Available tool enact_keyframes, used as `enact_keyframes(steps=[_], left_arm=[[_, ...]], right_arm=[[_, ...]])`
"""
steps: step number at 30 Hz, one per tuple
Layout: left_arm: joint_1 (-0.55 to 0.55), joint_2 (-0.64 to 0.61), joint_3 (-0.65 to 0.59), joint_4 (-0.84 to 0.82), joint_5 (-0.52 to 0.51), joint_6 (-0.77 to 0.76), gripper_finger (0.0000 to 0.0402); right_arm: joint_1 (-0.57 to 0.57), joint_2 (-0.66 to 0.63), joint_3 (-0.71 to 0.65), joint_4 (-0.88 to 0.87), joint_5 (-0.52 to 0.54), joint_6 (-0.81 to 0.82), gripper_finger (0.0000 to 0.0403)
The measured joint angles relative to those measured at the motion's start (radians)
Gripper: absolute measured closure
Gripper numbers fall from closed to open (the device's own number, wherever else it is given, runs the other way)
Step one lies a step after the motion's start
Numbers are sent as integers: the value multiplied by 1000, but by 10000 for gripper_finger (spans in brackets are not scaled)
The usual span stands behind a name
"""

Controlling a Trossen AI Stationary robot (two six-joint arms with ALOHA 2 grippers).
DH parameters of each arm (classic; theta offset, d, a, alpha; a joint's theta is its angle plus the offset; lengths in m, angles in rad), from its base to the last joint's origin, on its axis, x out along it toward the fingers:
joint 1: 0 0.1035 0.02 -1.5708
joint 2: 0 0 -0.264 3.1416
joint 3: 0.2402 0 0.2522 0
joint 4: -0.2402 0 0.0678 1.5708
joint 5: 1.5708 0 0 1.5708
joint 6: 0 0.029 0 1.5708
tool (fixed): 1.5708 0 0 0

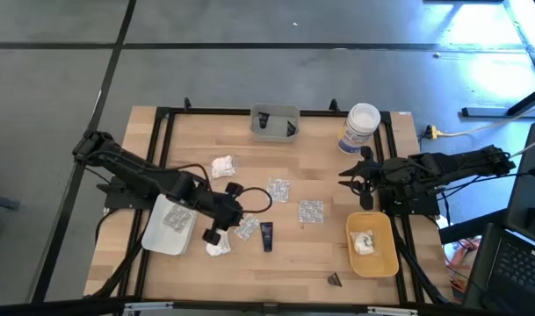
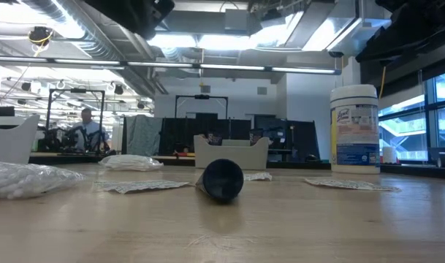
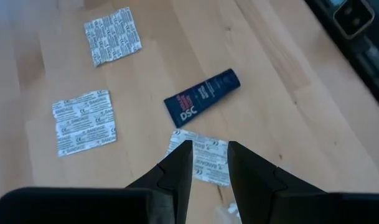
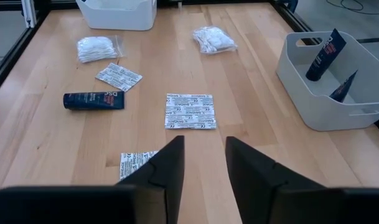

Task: Pick & Place Travel size toiletries
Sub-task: Put the top cotton pack into the yellow bin

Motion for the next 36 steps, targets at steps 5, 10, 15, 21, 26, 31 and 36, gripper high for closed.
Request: enact_keyframes(steps=[5,10,15,21,26,31,36], left_arm=[[-19,19,0,-22,-2,25,304],[-39,85,0,-21,-1,25,304],[-54,152,0,-14,10,24,304],[-84,193,0,-41,22,24,304],[-114,210,0,-58,63,2,304],[-124,217,0,-35,65,-10,277],[-124,217,0,-69,62,-56,227]], right_arm=[[0,0,0,0,0,0,270],[0,0,0,0,0,0,261],[0,0,0,0,0,0,253],[0,0,0,0,0,0,245],[0,0,0,0,0,0,239],[0,0,0,0,0,0,234],[0,0,0,0,0,0,229]])
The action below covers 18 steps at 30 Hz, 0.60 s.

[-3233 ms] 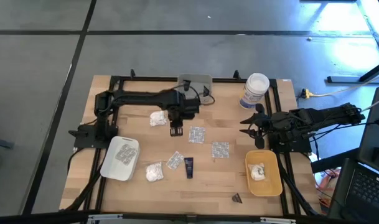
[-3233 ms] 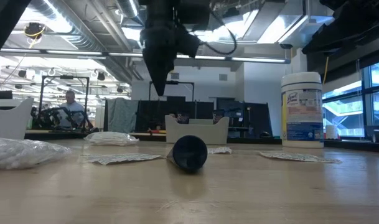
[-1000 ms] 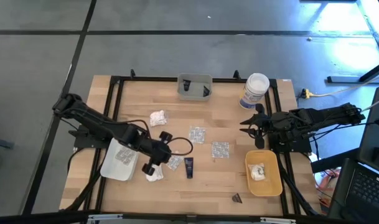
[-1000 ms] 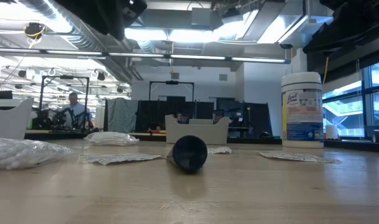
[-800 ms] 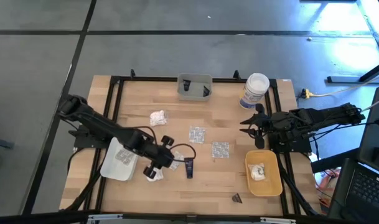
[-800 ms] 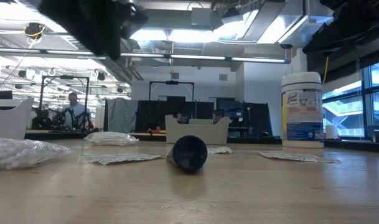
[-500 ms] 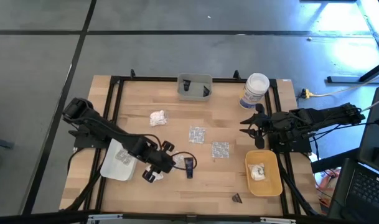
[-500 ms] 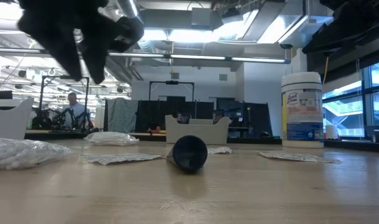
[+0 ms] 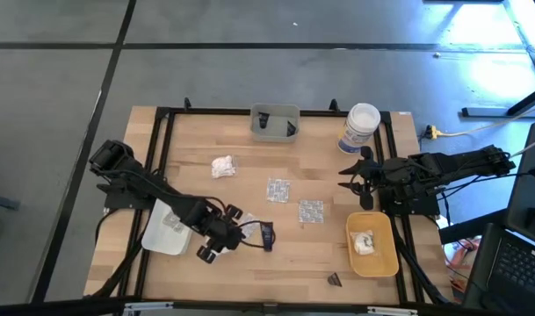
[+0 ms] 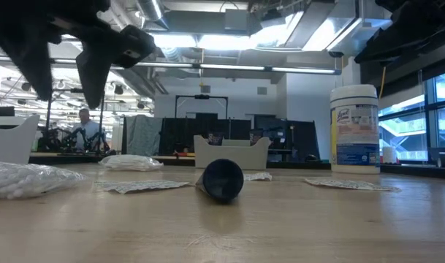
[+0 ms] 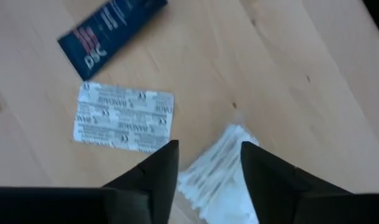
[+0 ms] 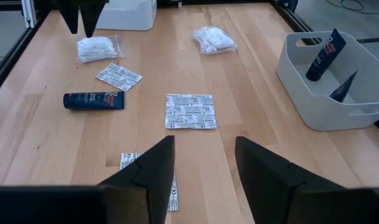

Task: Pick & Place Travel size toiletries
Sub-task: Put the top cotton pack into the yellow bin

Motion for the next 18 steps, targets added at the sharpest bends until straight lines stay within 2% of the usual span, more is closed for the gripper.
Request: enact_keyframes(steps=[4,10,13,18], left_arm=[[-4,0,0,-30,0,-68,204],[-5,0,0,-44,-11,-136,202],[9,0,0,-44,-88,-204,209],[79,0,0,-44,-275,-324,220]], right_arm=[[0,0,0,0,0,0,226],[0,0,0,0,0,0,227],[0,0,0,0,0,0,232],[0,0,0,0,0,0,241]])
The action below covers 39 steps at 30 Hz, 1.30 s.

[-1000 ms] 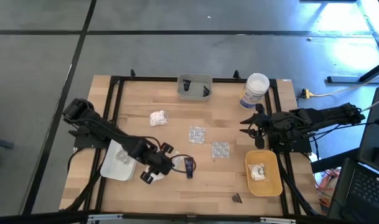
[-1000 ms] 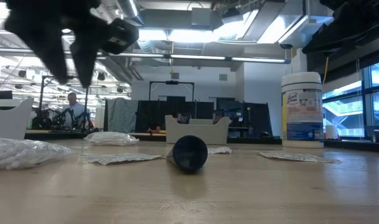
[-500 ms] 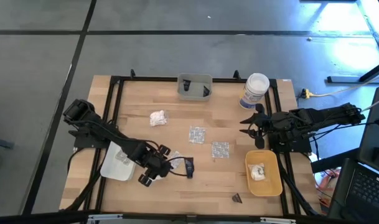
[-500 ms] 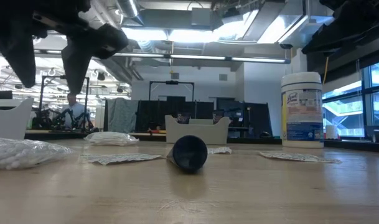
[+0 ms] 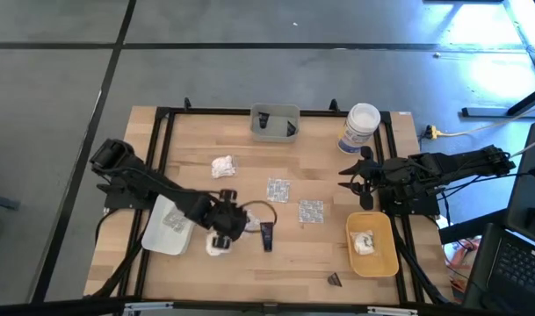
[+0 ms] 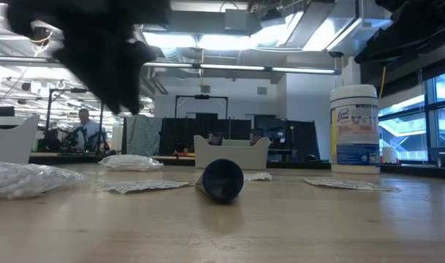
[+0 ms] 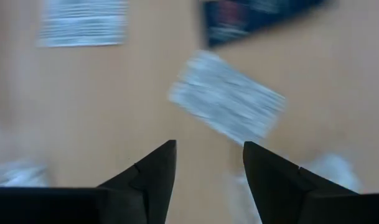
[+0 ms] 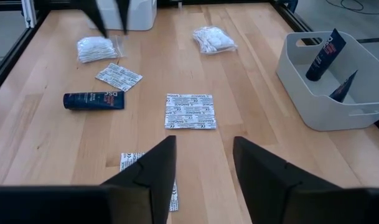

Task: Pick & Place Travel size toiletries
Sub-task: Put the top cotton pack into the yellow bin

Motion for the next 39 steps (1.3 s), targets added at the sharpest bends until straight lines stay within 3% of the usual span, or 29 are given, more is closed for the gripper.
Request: enact_keyframes(steps=[8,21,30,35,39], left_arm=[[150,0,0,1,-170,-234,233],[313,-1,0,-156,-133,-328,258],[365,-1,0,-61,-145,-306,270],[362,-1,0,13,-101,-274,268],[353,48,0,11,-192,-304,268]], right_arm=[[0,0,0,0,0,0,254],[0,0,0,0,0,0,271],[0,0,0,0,0,0,266],[0,0,0,0,0,0,256],[0,0,0,0,0,0,248]])
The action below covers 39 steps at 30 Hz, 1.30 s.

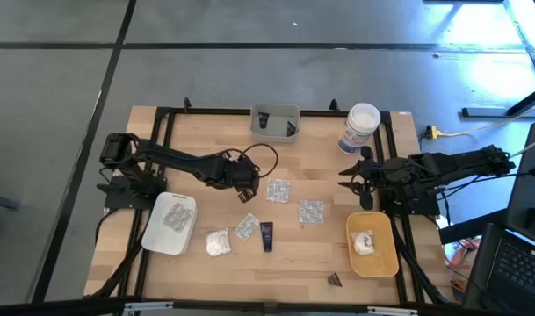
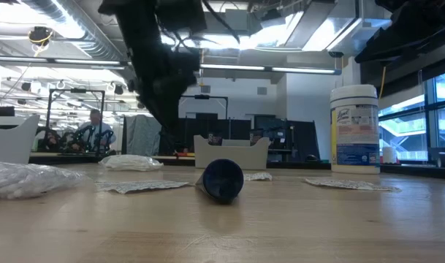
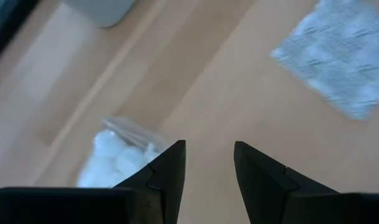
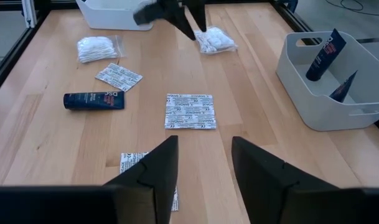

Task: Pick & Place Travel size toiletries
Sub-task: Put the top cotton pack into the yellow bin

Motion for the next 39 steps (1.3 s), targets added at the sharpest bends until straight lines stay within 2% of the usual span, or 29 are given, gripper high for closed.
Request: enact_keyframes(steps=[4,9,12,21,30,39], left_arm=[[-14,74,0,17,-51,-14,268],[-19,153,4,3,-51,-78,268],[-25,186,37,-51,-59,-119,268],[-66,277,173,-237,-197,-186,268],[-69,397,214,-290,-207,-186,282],[-68,416,222,-363,-236,-171,299]], right_arm=[[0,0,0,0,0,0,241],[0,0,0,0,0,0,232],[0,0,0,0,0,0,228],[0,0,0,0,0,0,219],[0,0,0,0,0,0,216],[0,0,0,0,0,0,235]])
